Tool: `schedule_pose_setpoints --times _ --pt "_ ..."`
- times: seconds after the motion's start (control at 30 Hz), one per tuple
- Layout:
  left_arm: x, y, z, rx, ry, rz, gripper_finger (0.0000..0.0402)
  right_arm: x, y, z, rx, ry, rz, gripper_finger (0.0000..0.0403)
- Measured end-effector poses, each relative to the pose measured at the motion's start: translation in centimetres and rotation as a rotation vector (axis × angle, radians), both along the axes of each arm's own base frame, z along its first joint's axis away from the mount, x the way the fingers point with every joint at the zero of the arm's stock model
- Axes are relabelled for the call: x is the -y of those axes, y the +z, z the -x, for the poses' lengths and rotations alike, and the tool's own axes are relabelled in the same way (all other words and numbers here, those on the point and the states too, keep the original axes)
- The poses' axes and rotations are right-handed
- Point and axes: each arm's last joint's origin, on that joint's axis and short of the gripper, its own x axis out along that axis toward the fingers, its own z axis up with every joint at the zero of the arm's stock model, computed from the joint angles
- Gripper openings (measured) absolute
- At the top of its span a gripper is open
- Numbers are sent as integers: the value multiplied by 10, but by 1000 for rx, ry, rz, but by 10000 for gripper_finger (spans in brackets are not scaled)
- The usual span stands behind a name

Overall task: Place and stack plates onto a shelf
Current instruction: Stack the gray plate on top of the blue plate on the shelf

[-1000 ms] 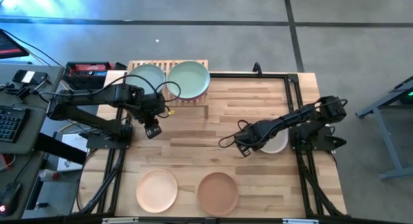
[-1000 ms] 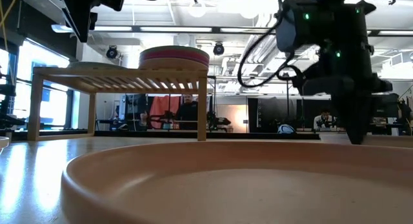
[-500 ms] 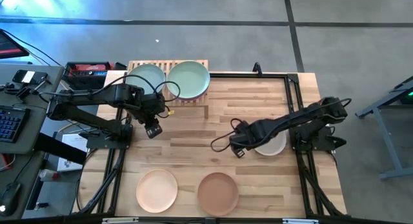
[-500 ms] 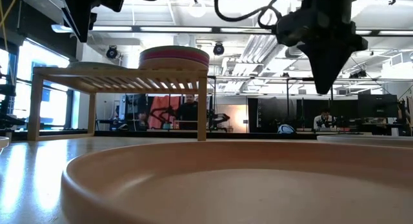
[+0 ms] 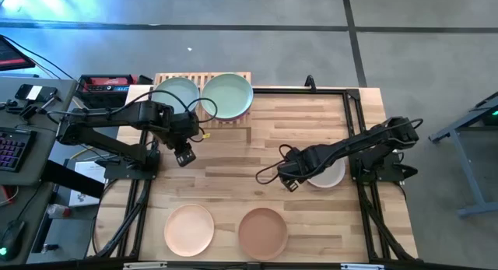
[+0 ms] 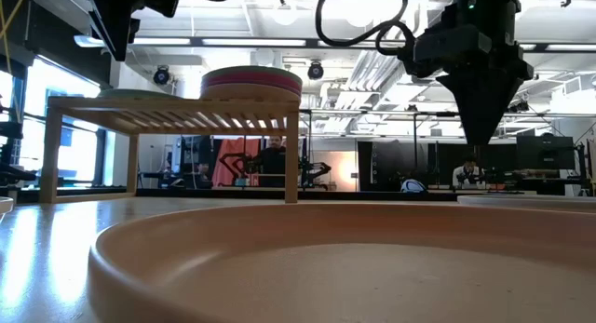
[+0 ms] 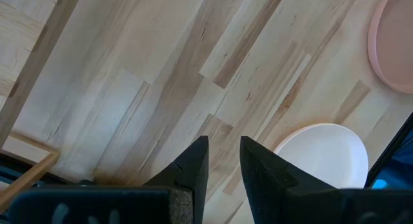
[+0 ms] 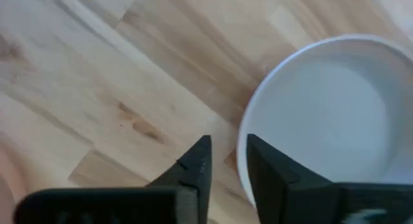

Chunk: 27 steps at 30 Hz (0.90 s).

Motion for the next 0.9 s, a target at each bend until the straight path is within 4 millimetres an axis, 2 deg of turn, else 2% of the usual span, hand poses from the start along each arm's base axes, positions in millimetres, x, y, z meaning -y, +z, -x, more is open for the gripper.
schedule_pose_setpoints --times 0.13,0.27,0.53,0.9 --pt "0 0 0 0 0 0 76 0 -8 -4 -25 6 31 106" --pt "0 0 0 0 0 0 76 -1 -23 -8 -83 7 46 121" --pt "0 0 0 0 0 0 76 1 -54 -13 -233 -33 55 122" --pt "0 0 0 1 -25 -7 76 -1 -78 -17 -320 -21 51 122"
